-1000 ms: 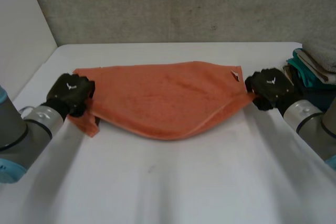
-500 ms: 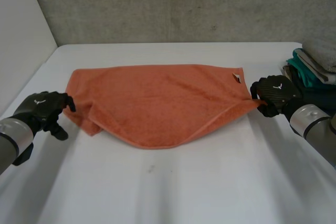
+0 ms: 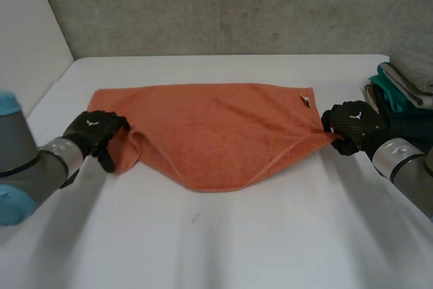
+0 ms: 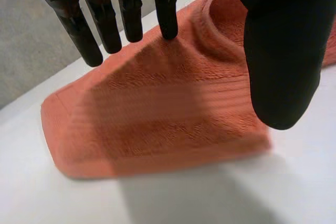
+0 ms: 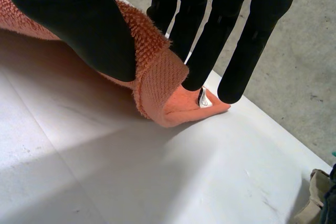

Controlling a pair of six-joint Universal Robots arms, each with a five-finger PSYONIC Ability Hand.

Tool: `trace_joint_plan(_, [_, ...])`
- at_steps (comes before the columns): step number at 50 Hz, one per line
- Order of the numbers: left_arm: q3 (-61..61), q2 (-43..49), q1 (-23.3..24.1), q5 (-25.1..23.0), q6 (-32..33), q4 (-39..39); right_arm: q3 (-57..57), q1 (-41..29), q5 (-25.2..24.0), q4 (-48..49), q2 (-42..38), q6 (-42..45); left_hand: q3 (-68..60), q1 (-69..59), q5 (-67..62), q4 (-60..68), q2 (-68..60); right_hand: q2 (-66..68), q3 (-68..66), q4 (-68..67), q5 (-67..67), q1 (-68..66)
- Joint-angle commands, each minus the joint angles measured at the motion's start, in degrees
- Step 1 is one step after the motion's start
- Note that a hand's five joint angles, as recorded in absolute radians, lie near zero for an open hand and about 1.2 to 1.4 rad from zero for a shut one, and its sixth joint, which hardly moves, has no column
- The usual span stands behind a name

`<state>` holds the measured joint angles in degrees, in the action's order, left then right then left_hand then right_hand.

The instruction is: Fold the laundry.

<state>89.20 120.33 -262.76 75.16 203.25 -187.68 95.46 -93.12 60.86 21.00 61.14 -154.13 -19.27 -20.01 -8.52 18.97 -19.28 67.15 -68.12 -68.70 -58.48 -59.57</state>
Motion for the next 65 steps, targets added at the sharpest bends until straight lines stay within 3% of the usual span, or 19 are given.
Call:
trace_joint_plan(1, [-10.0, 7.36, 2.43, 3.33, 2.32, 4.67, -0.01, 0.13, -0.04, -0.17, -0.23, 0.33, -2.04, -1.3, -2.79, 2.33, -2.03, 12.85, -11.88, -11.3, -11.52, -20.43])
trace_joint_plan(7, [-14.93, 10.54, 3.57, 3.95, 4.0, 9.78, -0.1, 0.31, -0.13, -0.17, -0.41, 0.41, -5.06, -4.33, -5.81, 5.36, -5.06, 12.85, -11.88, -11.3, -11.52, -20.43])
trace_joint_plan(13, [-15.99, 10.71, 4.28, 3.33, 3.73, 10.23, -0.28, 0.74, -0.13, -0.25, -0.32, 0.41, -21.36, -20.62, -22.11, 21.66, -21.35, 12.85, -11.88, -11.3, -11.52, -20.43])
trace_joint_plan(15, [-15.9, 10.54, 4.37, 3.15, 3.56, 9.62, -0.36, 0.75, -0.13, -0.25, -0.23, 0.41, -30.58, -29.85, -31.33, 30.88, -30.57, 12.85, -11.88, -11.3, -11.52, -20.43])
trace_joint_plan(16, [-15.56, 10.02, 4.28, 2.98, 3.3, 8.92, -0.36, 0.75, -0.04, -0.25, -0.23, 0.41, -45.46, -44.72, -46.21, 45.75, -45.45, 12.85, -11.88, -11.3, -11.52, -20.43])
trace_joint_plan(18, [-15.03, 9.05, 4.1, 3.06, 3.03, 8.38, -0.36, 0.83, 0.13, -0.34, -0.06, 0.5, -59.0, -58.27, -59.75, 59.3, -58.99, 12.85, -11.88, -11.3, -11.52, -20.43])
trace_joint_plan(27, [-8.18, -2.55, 1.73, 3.59, 0.13, 7.24, -2.64, 2.06, 0.57, -4.9, 3.1, 1.38, -60.73, -59.99, -61.48, 61.03, -60.72, 12.85, -11.88, -11.3, -11.52, -20.43])
trace_joint_plan(31, [-4.13, -10.19, -1.08, 1.93, -1.19, 11.53, -5.19, 3.55, 0.31, -13.42, 7.49, 3.48, -60.73, -59.99, -61.48, 61.03, -60.72, 12.85, -11.88, -11.3, -11.52, -20.43])
trace_joint_plan(34, [-1.5, -16.52, -3.8, -1.93, -0.93, 18.99, -7.56, 5.22, 0.13, -22.29, 11.62, 8.31, -60.73, -59.99, -61.48, 61.03, -60.72, 12.85, -11.88, -11.3, -11.52, -20.43])
trace_joint_plan(38, [0.0, -23.55, -8.63, -7.55, 3.97, 33.47, -10.81, 7.16, -0.39, -39.56, 17.5, 19.88, -60.73, -59.99, -61.48, 61.03, -60.72, 12.85, -11.88, -11.3, -11.52, -20.43])
trace_joint_plan(42, [0.0, -26.37, -11.8, -10.11, 9.95, 43.68, -12.49, 8.65, -0.39, -53.81, 20.24, 30.43, -60.73, -59.99, -61.48, 61.03, -60.72, 12.85, -11.88, -11.3, -11.52, -20.43])
trace_joint_plan(46, [0.27, -25.77, -12.68, -10.65, 14.27, 48.63, -13.28, 8.48, -0.13, -61.93, 18.94, 37.31, -60.73, -59.99, -61.48, 61.03, -60.72, 12.85, -11.88, -11.3, -11.52, -20.43])
trace_joint_plan(52, [-1.4, -17.6, -11.37, -8.63, 15.6, 44.86, -14.42, 6.2, 1.36, -58.88, 12.0, 35.4, -60.73, -59.99, -61.48, 61.03, -60.72, 12.85, -11.88, -11.3, -11.52, -20.43])
trace_joint_plan(56, [-5.17, -11.36, -7.86, -7.83, 14.98, 39.68, -17.14, 3.91, 3.64, -54.23, 5.93, 32.59, -60.73, -59.99, -61.48, 61.03, -60.72, 12.85, -11.88, -11.3, -11.52, -20.43])
trace_joint_plan(60, [-12.63, -6.08, -4.78, -7.39, 14.11, 31.25, -23.81, 0.4, 7.6, -47.73, 1.45, 27.24, -60.73, -59.99, -61.48, 61.03, -60.72, 12.85, -11.88, -11.3, -11.52, -20.43])
trace_joint_plan(65, [-27.72, -3.26, -2.23, -5.47, 7.9, 18.0, -37.85, -2.33, 12.34, -32.92, -0.85, 12.94, -60.73, -59.99, -61.48, 61.03, -60.72, 12.85, -11.88, -11.3, -11.52, -20.43])
